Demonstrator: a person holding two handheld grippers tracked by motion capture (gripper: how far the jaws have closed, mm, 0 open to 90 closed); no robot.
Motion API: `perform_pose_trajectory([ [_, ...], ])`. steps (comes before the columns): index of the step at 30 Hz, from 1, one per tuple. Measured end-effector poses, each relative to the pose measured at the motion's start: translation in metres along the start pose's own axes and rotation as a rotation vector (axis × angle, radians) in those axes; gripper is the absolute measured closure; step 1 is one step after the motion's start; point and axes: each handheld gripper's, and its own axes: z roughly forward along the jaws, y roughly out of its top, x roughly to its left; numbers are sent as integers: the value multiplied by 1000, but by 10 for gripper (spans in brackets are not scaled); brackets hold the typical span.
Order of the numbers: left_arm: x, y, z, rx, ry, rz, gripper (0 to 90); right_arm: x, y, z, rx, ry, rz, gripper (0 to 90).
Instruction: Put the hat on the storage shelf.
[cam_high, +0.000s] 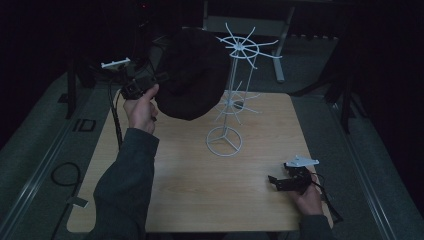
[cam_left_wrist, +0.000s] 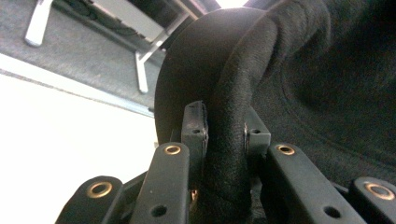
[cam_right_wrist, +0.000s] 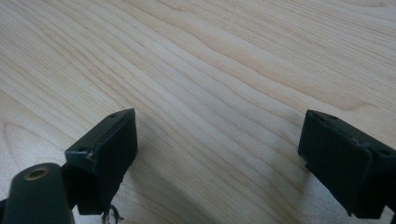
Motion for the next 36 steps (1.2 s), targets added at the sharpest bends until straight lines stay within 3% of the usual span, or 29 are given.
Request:
perform_pose_trajectory([
  [2, 0, 0, 0, 0, 0, 0, 782, 0, 0, 0, 0, 0, 1, 117],
  [3, 1, -1, -2, 5, 29, 23, 784, 0, 0, 0, 1, 1, 2, 117],
  [5, 1, 0, -2, 16, 32, 41, 782, 0, 0, 0, 1, 1, 2, 117],
  [19, 5, -8, 12, 107, -17, 103, 623, 0, 0, 0, 0, 0, -1, 117],
  [23, 3, -8, 12, 88, -36, 110, 575, 0, 0, 0, 0, 0, -1, 117],
  [30, 1, -7, 7, 73, -20, 125, 546, 0, 0, 0, 0, -1, -1, 117],
  [34, 3, -9, 6, 85, -8, 151, 536, 0, 0, 0, 0, 0, -1, 117],
  [36, 0, -9, 3, 84, 3, 184, 535, 0, 0, 0, 0, -1, 0, 117],
])
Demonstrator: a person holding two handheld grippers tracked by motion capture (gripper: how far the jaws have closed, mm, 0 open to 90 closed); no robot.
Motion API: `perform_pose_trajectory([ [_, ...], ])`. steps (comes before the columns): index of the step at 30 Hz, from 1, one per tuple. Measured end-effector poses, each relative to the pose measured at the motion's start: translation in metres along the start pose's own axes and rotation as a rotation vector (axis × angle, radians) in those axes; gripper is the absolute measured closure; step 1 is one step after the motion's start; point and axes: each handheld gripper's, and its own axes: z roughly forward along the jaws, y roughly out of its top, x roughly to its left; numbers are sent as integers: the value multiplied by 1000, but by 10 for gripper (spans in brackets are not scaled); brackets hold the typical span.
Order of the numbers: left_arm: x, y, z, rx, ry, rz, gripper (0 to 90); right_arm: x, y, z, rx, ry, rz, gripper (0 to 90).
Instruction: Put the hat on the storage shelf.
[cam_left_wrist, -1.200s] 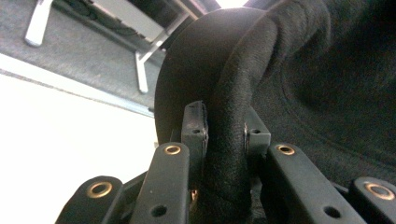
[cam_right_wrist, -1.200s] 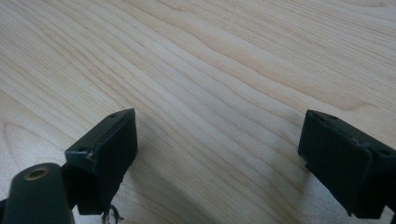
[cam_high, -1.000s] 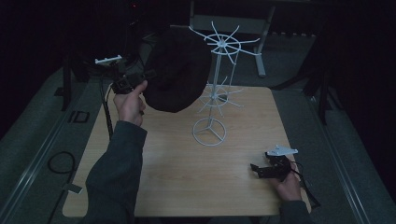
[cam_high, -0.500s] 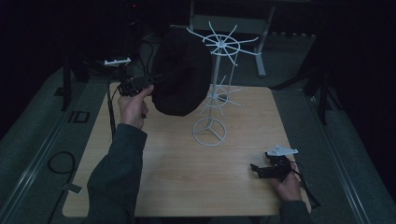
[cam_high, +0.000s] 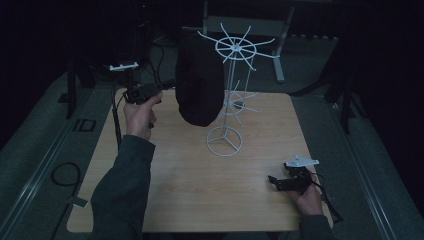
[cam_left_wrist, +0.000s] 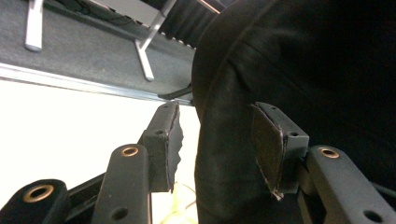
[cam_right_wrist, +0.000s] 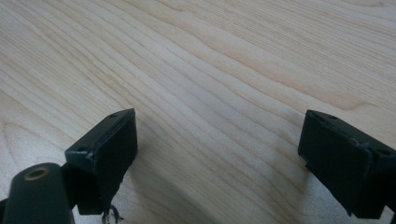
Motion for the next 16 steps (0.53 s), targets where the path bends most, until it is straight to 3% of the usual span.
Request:
perform_pose_trajectory([
  [4, -5, 0, -5, -18, 35, 42, 532, 0, 0, 0, 0, 0, 0, 117],
  [6, -9, 0, -11, -29, 64, 84, 532, 0, 0, 0, -1, -1, -2, 117],
  [8, -10, 0, -13, -28, 71, 95, 530, 0, 0, 0, -1, -1, -2, 117],
  [9, -13, -2, -17, -39, 106, 121, 531, 0, 0, 0, -1, 0, -1, 117],
  [13, -15, -10, -28, -85, 155, 138, 531, 0, 0, 0, -1, 0, -1, 117],
  [15, -16, -15, -32, -77, 194, 170, 531, 0, 0, 0, -1, -1, -2, 117],
  [16, -16, -15, -32, -77, 194, 170, 529, 0, 0, 0, -1, -1, -2, 117],
])
